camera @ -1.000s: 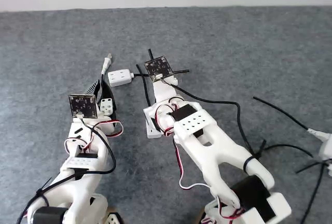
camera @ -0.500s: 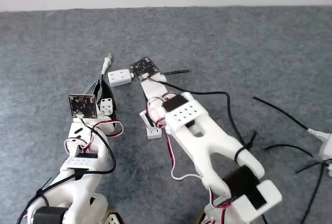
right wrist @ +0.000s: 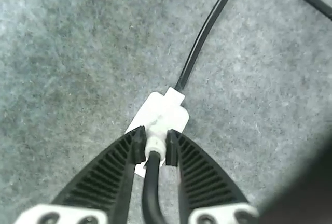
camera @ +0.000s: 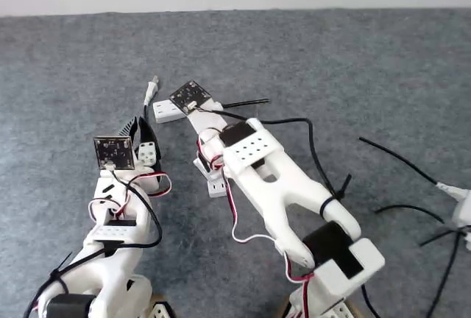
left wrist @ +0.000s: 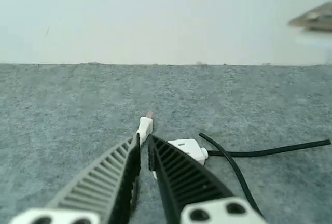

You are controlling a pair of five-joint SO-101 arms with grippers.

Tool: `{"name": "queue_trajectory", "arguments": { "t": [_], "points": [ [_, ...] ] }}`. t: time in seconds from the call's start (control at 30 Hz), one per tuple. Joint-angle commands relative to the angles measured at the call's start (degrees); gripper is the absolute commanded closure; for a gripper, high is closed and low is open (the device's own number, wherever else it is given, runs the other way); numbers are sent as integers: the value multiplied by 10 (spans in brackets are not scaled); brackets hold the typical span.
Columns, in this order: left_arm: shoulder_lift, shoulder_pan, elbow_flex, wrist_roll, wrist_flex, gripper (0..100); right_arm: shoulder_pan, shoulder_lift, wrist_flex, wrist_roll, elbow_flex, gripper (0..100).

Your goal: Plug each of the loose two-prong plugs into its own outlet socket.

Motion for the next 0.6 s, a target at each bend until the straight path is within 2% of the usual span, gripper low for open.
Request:
{"name": "queue_trajectory", "arguments": {
  "t": [0.0, 0.2, 0.33, 0.43, 0.57],
  "points": [
    [-17, -6, -2, -2, -17, 979, -16, 56, 34, 18, 4, 991],
    [-18, -7, -7, 0, -17, 974, -15, 48, 18, 9, -6, 976],
    [-18, -15, -17, 3, -15, 968, -20, 37, 15, -40, -6, 827],
    [-18, -16, -17, 4, -15, 927, -31, 37, 21, -42, -6, 729],
    [-15, -18, -17, 4, -15, 885, -58, 37, 32, -51, -5, 710]
  ]
}}
